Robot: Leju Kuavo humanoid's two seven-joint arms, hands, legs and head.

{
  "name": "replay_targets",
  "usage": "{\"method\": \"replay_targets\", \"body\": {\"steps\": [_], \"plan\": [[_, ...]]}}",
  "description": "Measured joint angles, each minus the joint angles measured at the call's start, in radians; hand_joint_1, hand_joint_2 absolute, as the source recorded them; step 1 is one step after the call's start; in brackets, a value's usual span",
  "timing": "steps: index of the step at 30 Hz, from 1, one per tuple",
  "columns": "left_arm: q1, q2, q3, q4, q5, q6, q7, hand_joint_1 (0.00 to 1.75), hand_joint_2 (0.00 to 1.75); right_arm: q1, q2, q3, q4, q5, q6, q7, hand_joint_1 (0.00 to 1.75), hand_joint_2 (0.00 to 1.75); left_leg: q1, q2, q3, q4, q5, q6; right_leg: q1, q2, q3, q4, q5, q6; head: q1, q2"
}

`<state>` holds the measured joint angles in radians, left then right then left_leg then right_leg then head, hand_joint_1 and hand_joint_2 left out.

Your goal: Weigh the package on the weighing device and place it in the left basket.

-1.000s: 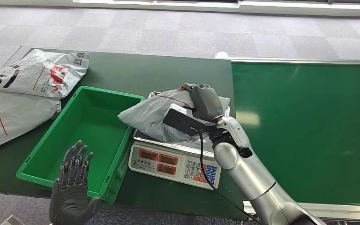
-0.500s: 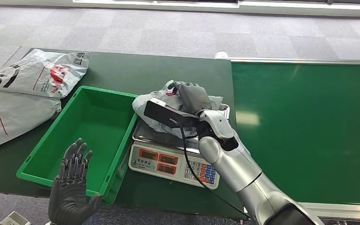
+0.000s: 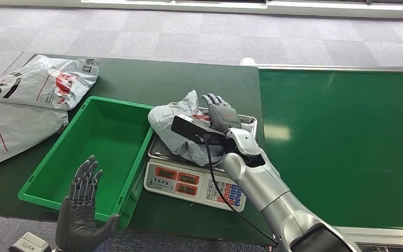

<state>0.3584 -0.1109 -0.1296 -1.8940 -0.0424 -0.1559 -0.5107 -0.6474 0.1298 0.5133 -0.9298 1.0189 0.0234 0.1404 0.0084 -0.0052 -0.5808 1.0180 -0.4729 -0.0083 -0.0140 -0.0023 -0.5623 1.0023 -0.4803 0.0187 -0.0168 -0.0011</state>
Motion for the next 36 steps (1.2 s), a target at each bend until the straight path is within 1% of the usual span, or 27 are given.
{"method": "replay_targets", "body": {"steps": [3,5,7,9,13,16,18,22,25,27,29,31,33,36], "plan": [[-0.022,-0.004,0.000,-0.001,-0.088,0.053,0.024,0.00,1.75,0.041,-0.002,-0.038,-0.075,-0.081,-0.017,-0.053,0.00,0.00,0.000,0.000,0.000,0.000,0.000,0.000,0.000,0.000,0.000,0.000,0.000,0.000,0.000,0.000],[-0.042,-0.008,-0.001,-0.003,-0.163,0.099,0.037,0.00,1.75,0.078,-0.004,-0.061,-0.152,-0.124,-0.043,-0.087,0.00,0.00,0.000,0.000,0.000,0.000,0.000,0.000,0.000,0.000,-0.001,0.000,0.000,0.000,0.000,0.000],[-0.063,-0.015,-0.004,-0.003,-0.228,0.137,0.050,0.00,1.75,0.115,-0.007,-0.077,-0.234,-0.147,-0.062,-0.107,0.00,0.00,0.000,0.000,-0.001,0.000,0.000,0.000,0.000,0.000,-0.001,0.000,0.000,0.000,0.000,0.000],[-0.080,-0.019,-0.009,-0.003,-0.253,0.152,0.057,0.00,1.75,0.142,-0.009,-0.088,-0.297,-0.155,-0.065,-0.112,0.00,0.00,0.000,0.001,-0.001,0.000,0.000,0.000,0.000,0.001,-0.001,0.000,0.000,0.000,0.000,0.000],[-0.090,-0.023,-0.017,-0.003,-0.266,0.159,0.057,0.00,1.75,0.172,-0.015,-0.101,-0.365,-0.161,-0.071,-0.121,0.00,1.75,0.000,0.001,-0.001,0.000,0.000,0.000,0.000,0.002,-0.002,0.000,0.000,0.000,0.000,0.000],[-0.112,-0.023,-0.028,-0.001,-0.323,0.195,0.061,0.00,1.75,0.208,-0.021,-0.111,-0.423,-0.195,-0.105,-0.165,0.00,1.75,0.000,0.000,0.000,0.000,0.000,0.000,0.000,0.001,-0.003,-0.001,0.000,0.000,0.000,0.000],[-0.148,-0.023,-0.043,0.006,-0.383,0.233,0.084,0.00,1.75,0.258,-0.033,-0.118,-0.503,-0.238,-0.142,-0.211,0.00,1.75,0.000,-0.001,-0.001,0.001,0.000,0.000,0.000,-0.001,-0.002,-0.001,0.000,0.000,0.000,0.000],[-0.263,-0.022,-0.094,0.049,-0.486,0.304,0.170,0.00,1.75,0.397,-0.073,-0.152,-0.687,-0.336,-0.240,-0.315,0.00,1.75,0.000,-0.001,0.000,0.001,0.000,0.000,0.000,-0.002,-0.001,-0.001,0.000,0.000,0.000,0.000],[-0.355,-0.022,-0.149,0.094,-0.544,0.335,0.256,0.00,1.75,0.520,-0.108,-0.189,-0.771,-0.357,-0.300,-0.351,0.00,1.75,0.000,-0.002,0.000,0.001,-0.001,0.001,0.000,-0.002,0.000,-0.002,0.000,0.000,0.000,0.000],[-0.413,-0.024,-0.196,0.134,-0.567,0.308,0.320,0.00,1.75,0.594,-0.140,-0.210,-0.790,-0.391,-0.325,-0.367,0.00,1.75,-0.001,-0.001,-0.001,0.001,-0.001,0.001,-0.001,-0.002,0.000,-0.002,0.000,0.001,0.000,0.000],[-0.468,-0.034,-0.254,0.189,-0.575,0.244,0.387,0.00,1.75,0.656,-0.177,-0.227,-0.787,-0.449,-0.353,-0.386,0.00,1.75,-0.002,-0.001,-0.001,0.001,-0.001,0.001,-0.001,-0.001,-0.001,-0.002,0.001,0.001,0.000,0.000],[-0.508,-0.050,-0.311,0.250,-0.569,0.182,0.428,0.00,1.75,0.692,-0.208,-0.235,-0.771,-0.514,-0.380,-0.406,0.00,1.75,-0.002,0.000,-0.001,0.001,-0.001,0.001,-0.002,0.000,-0.001,-0.002,0.001,0.002,0.000,0.000],[-0.536,-0.067,-0.367,0.317,-0.560,0.157,0.439,0.00,1.75,0.711,-0.232,-0.237,-0.750,-0.582,-0.407,-0.429,0.00,1.75,-0.003,0.001,-0.001,0.001,-0.001,0.002,-0.003,0.001,-0.001,-0.002,0.002,0.002,0.000,0.000],[-0.583,-0.088,-0.453,0.444,-0.533,0.180,0.410,0.00,1.75,0.732,-0.259,-0.235,-0.721,-0.655,-0.451,-0.461,0.00,1.75,-0.003,0.000,-0.001,0.001,-0.001,0.002,-0.003,0.001,-0.001,-0.002,0.002,0.003,0.000,0.000]]}}
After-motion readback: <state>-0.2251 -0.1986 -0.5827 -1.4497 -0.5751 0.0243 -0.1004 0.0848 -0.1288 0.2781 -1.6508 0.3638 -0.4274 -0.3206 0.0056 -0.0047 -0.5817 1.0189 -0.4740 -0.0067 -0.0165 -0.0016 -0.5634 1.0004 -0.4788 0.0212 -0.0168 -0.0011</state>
